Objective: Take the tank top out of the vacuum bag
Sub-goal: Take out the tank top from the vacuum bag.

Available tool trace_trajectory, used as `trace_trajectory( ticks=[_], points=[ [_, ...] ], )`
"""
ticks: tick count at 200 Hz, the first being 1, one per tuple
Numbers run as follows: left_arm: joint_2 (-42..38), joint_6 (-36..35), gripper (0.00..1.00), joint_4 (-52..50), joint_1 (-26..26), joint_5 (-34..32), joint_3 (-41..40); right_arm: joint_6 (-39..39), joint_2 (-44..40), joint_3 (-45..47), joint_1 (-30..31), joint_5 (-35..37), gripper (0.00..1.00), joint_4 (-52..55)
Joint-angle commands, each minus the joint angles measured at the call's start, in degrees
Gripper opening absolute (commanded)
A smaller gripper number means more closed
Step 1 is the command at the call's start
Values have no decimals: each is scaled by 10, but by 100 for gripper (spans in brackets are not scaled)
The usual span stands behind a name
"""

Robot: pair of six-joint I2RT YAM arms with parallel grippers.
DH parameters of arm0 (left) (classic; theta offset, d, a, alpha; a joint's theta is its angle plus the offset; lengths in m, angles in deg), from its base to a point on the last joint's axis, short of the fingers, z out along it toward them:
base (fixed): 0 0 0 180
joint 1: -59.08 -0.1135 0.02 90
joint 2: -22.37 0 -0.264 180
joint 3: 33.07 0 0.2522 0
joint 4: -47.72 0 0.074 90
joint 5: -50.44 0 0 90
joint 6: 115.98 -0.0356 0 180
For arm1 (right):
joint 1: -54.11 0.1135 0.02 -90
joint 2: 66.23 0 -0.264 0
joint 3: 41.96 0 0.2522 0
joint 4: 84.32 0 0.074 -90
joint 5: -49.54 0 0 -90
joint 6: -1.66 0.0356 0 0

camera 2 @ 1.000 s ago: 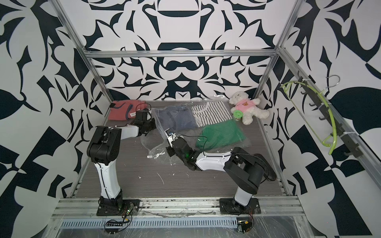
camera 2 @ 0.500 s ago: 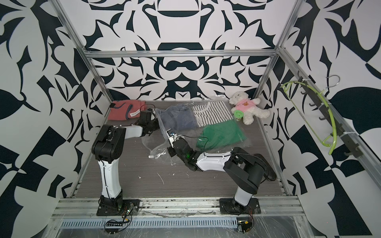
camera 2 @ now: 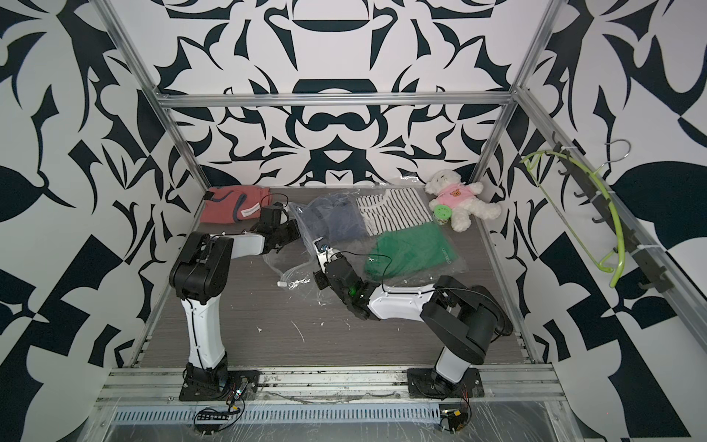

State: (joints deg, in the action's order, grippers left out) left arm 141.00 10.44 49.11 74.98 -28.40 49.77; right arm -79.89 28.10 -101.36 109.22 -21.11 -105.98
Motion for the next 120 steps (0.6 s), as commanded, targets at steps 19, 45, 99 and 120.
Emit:
trace_trajectory(
  ticks=[19, 45, 99, 120],
  points=[
    [-41, 4, 2, -33, 6, -9, -10, 1, -6, 3, 0, 18, 0, -37],
    [-52, 7, 0, -60, 10, -12, -2, -1, -6, 15, 0, 16, 0, -60],
    [-110, 15, 0, -109, 13, -36, -27, -3, -2, 13, 0, 21, 0, -56],
    [-130, 24, 0, -133, 13, -36, -31, -3, 2, 9, 0, 22, 0, -54]
  ],
)
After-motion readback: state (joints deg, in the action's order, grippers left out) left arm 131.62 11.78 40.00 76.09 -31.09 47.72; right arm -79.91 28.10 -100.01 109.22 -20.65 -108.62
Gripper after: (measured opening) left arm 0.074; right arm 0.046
